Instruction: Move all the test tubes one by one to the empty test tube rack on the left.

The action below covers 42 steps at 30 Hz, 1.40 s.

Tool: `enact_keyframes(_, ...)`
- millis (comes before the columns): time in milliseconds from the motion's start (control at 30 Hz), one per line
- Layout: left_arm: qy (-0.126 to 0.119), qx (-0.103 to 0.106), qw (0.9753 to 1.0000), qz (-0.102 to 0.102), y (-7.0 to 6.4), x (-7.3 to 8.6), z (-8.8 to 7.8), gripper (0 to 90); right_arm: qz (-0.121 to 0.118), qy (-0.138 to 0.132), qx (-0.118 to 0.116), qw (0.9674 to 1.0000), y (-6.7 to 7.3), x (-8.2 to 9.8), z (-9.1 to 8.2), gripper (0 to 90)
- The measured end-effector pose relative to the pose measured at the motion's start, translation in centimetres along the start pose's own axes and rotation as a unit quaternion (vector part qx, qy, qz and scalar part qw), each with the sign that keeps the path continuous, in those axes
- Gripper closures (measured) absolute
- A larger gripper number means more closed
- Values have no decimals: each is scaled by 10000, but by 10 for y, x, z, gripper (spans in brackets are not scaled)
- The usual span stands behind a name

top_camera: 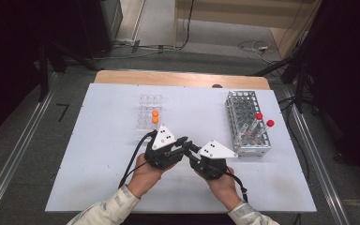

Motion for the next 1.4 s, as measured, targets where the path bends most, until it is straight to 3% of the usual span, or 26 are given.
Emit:
enact_keyframes(33, 9, 26, 10000, -15, 0, 0, 0, 758, 8, 5, 0, 10000, 0, 0, 0, 719)
enact_keyframes(233, -65, 2, 10000, -60, 5, -5, -6, 760, -4, 52, -163, 9999, 1, 0, -1, 453)
enact_keyframes(333, -170, -75, 9996, -189, 15, -14, -14, 760, 86, 115, -220, 9997, -2, 1, -4, 339)
enact_keyframes(467, -333, -337, 9981, -391, 35, -27, -29, 760, 150, 122, -176, 9997, -9, 3, -9, 294)
enact_keyframes(633, -428, -703, 9950, -565, 62, -36, -47, 760, 235, 177, -75, 9995, -19, 10, -17, 277)
enact_keyframes(800, -592, -916, 9916, -698, 77, -43, -57, 760, 303, 189, 13, 9994, -27, 13, -22, 272)
enact_keyframes(1033, -749, -1263, 9871, -644, 93, -54, -68, 759, 315, 203, 18, 9993, -28, 13, -21, 272)
enact_keyframes(1267, -874, -1634, 9808, -600, 114, -60, -67, 760, 335, 204, 4, 9992, -28, 13, -20, 275)
enact_keyframes(1400, -946, -1687, 9791, -632, 120, -65, -62, 759, 325, 219, -12, 9992, -27, 14, -19, 277)
Point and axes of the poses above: each handheld gripper's, and its own axes: z roughly forward along the jaws, x roughly out of its underside, y roughly to its left, the point moved 10 cm from there along z, roughly forward along the jaws, and after that the axes turned 12 degrees about -z, right-handed, at the moved point
